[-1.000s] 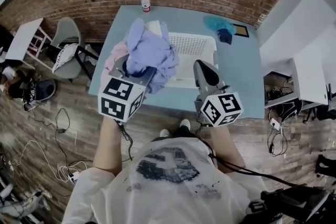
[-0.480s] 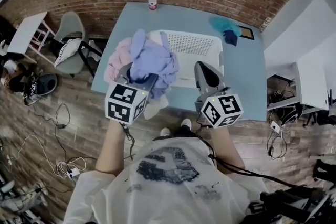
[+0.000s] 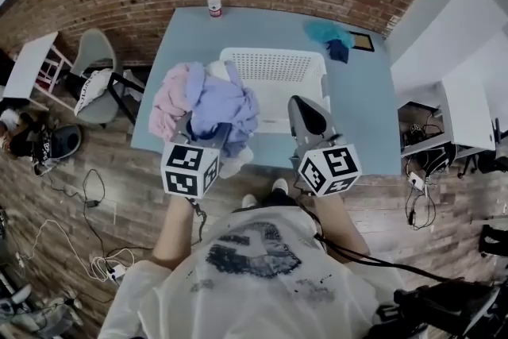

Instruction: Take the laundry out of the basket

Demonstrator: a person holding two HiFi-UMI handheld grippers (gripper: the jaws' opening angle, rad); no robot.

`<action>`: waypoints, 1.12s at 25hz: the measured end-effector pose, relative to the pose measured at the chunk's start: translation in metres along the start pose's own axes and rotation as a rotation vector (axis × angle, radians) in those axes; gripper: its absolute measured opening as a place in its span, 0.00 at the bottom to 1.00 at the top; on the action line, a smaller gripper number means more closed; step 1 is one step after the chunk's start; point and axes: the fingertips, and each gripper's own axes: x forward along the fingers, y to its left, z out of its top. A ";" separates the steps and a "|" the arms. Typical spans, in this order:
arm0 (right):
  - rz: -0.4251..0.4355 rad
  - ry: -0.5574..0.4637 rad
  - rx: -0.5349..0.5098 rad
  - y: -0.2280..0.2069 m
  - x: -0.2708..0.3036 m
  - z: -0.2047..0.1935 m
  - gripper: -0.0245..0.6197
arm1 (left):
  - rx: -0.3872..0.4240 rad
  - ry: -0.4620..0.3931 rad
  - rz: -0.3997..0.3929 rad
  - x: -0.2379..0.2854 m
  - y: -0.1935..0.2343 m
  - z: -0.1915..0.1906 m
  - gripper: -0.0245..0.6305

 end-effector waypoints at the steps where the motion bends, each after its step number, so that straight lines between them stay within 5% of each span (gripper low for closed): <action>1: -0.003 0.002 -0.003 -0.002 0.000 0.000 0.04 | -0.002 0.000 0.000 0.002 0.000 0.000 0.30; 28: 0.015 0.029 -0.007 -0.010 0.008 -0.002 0.03 | 0.004 0.020 -0.017 0.017 0.003 0.006 0.30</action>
